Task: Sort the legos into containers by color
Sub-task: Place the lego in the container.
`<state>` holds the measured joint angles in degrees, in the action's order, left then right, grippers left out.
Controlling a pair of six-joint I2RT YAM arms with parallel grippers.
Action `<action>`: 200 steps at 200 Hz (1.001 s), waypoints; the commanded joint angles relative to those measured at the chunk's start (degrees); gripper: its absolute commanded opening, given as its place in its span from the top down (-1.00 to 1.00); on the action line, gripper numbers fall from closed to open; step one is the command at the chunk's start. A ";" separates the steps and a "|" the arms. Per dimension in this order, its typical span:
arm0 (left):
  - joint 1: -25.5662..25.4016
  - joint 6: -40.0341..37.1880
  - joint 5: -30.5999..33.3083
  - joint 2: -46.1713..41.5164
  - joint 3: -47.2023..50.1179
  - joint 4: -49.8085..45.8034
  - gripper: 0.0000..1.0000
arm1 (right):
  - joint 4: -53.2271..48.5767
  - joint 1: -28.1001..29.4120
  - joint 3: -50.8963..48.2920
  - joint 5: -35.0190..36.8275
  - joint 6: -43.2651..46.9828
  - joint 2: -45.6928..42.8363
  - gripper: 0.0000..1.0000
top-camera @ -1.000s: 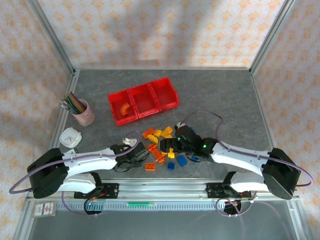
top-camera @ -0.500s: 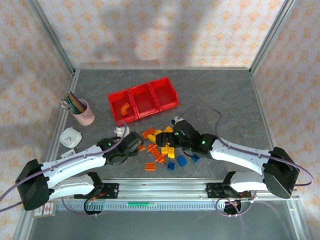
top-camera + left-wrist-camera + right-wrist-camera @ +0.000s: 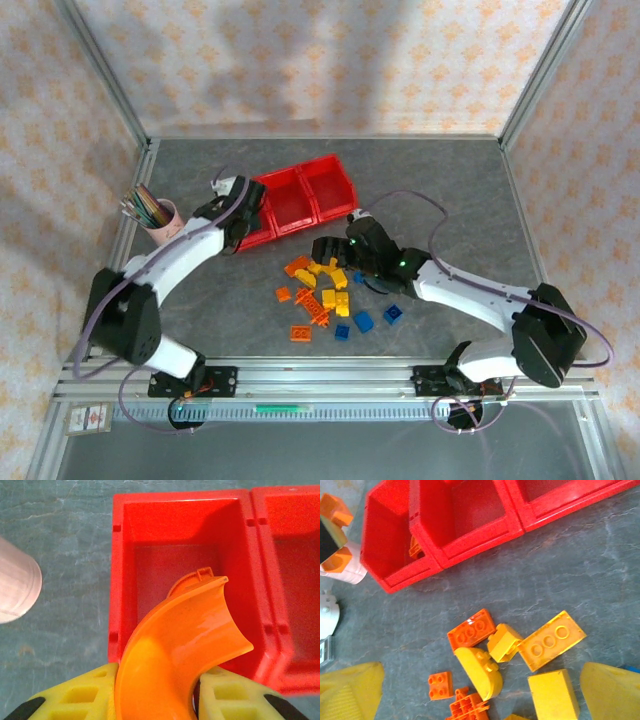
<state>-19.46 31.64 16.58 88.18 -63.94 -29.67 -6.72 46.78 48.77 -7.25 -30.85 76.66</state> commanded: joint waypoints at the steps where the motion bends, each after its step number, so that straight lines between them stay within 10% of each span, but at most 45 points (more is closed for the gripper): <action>1: 2.64 -4.65 0.77 6.32 -6.02 2.17 0.32 | 0.76 -0.55 1.74 2.01 1.63 0.26 -1.00; 106: 6.02 -6.65 -2.69 9.61 -11.27 0.83 -0.26 | -1.33 -0.82 2.31 2.94 4.29 -1.30 -1.00; 200: -3.07 -3.03 -13.77 -13.35 9.92 1.37 -0.36 | -1.59 0.12 -5.53 -5.29 4.64 -3.49 -0.99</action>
<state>-18.52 26.13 4.62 79.18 -59.18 -26.89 -6.90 46.35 45.74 -10.24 -26.92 75.75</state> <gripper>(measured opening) 0.673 0.998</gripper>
